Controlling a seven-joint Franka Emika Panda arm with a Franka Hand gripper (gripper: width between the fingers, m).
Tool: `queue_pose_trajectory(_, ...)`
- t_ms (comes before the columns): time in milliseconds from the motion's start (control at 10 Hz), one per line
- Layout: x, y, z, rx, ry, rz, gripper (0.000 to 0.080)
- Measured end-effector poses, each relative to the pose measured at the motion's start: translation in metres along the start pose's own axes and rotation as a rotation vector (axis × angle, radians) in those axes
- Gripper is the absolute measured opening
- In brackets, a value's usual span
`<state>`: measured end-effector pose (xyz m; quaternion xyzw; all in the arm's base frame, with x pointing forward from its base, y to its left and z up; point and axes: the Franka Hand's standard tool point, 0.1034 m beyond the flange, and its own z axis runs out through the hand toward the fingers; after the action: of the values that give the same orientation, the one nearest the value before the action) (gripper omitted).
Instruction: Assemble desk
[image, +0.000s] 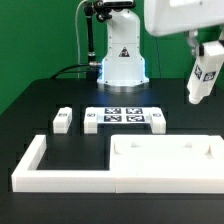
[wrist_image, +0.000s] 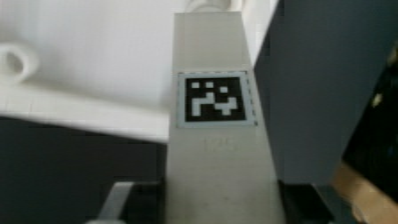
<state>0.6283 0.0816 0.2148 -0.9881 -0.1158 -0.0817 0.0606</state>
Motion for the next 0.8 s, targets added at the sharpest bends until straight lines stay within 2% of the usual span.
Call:
queue_pose_trajectory(100,-0.012,0.0,0.006,-0.012,0.024,0.0,0.0291)
queue_pose_trajectory(200,-0.004,0.005,0.004,-0.032,0.118,-0.002,0.0291)
queue_pose_trajectory(400,-0.005,0.011,0.009,-0.067,0.222,-0.011,0.0291)
queue_pose_trajectory(500,0.003,0.014,0.013,-0.09,0.305,-0.015,0.0291)
queue_pose_trajectory(600,0.004,0.01,0.022,-0.081,0.291,-0.008,0.0291)
queue_pose_trajectory(800,0.004,0.011,0.021,-0.082,0.289,-0.008,0.0291)
